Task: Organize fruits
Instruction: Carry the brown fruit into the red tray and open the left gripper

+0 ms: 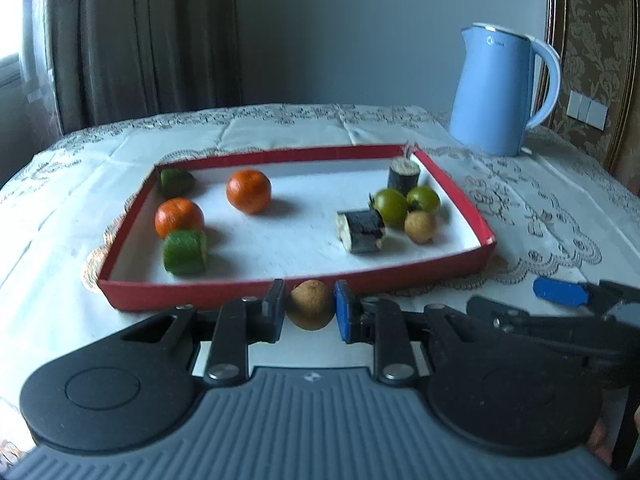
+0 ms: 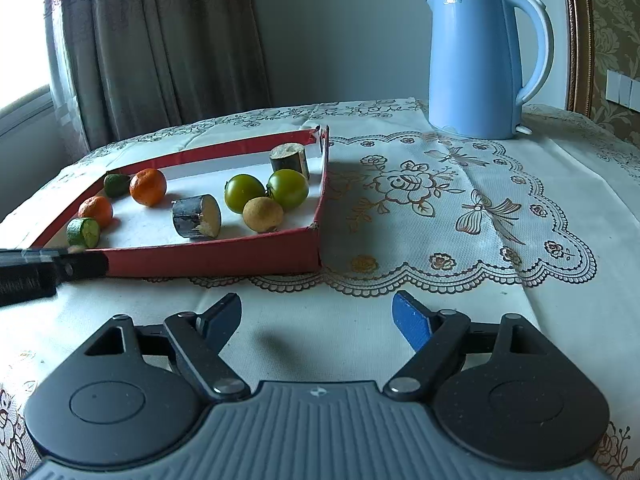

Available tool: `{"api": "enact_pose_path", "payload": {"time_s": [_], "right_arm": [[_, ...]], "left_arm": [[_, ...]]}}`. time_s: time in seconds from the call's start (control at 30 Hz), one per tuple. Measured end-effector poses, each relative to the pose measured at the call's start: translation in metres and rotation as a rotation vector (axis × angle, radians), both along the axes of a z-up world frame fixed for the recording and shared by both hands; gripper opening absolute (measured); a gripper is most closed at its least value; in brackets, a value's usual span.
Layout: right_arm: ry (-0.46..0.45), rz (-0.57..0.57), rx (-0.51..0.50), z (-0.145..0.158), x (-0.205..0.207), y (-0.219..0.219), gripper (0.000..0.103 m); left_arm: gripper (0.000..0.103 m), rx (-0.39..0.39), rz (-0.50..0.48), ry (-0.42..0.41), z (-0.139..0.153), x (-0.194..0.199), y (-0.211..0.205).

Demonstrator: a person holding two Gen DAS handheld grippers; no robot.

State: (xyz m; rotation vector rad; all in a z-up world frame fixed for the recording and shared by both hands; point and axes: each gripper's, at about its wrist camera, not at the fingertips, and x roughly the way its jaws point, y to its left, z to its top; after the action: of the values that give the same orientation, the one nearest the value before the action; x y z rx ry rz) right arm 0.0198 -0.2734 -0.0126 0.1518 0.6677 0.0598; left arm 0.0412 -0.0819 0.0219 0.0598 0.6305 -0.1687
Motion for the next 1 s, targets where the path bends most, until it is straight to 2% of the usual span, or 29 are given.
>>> {"api": "enact_pose_path", "payload": {"time_s": [0.17,0.33,0.8,0.93,1.0], "right_arm": [[0.001,0.001,-0.002,0.0,0.0,0.001,0.083],[0.001,0.001,-0.003,0.0,0.0,0.001,0.083],[0.004,0.004,-0.006,-0.001,0.0,0.002,0.085],[0.004,0.004,-0.006,-0.001,0.0,0.002,0.085],[0.004,0.004,-0.006,-0.001,0.0,0.002,0.085]], "left_arm": [[0.023,-0.013,0.018,-0.024,0.012,0.013,0.011],[0.023,0.007,0.052,-0.036,0.014,0.036,0.018],[0.023,0.079,0.143,-0.01,-0.006,0.093,0.036],[0.024,0.105,0.134,-0.025,-0.009,0.098,0.033],[0.024,0.095,0.128,-0.016,-0.011,0.099,0.031]]}}
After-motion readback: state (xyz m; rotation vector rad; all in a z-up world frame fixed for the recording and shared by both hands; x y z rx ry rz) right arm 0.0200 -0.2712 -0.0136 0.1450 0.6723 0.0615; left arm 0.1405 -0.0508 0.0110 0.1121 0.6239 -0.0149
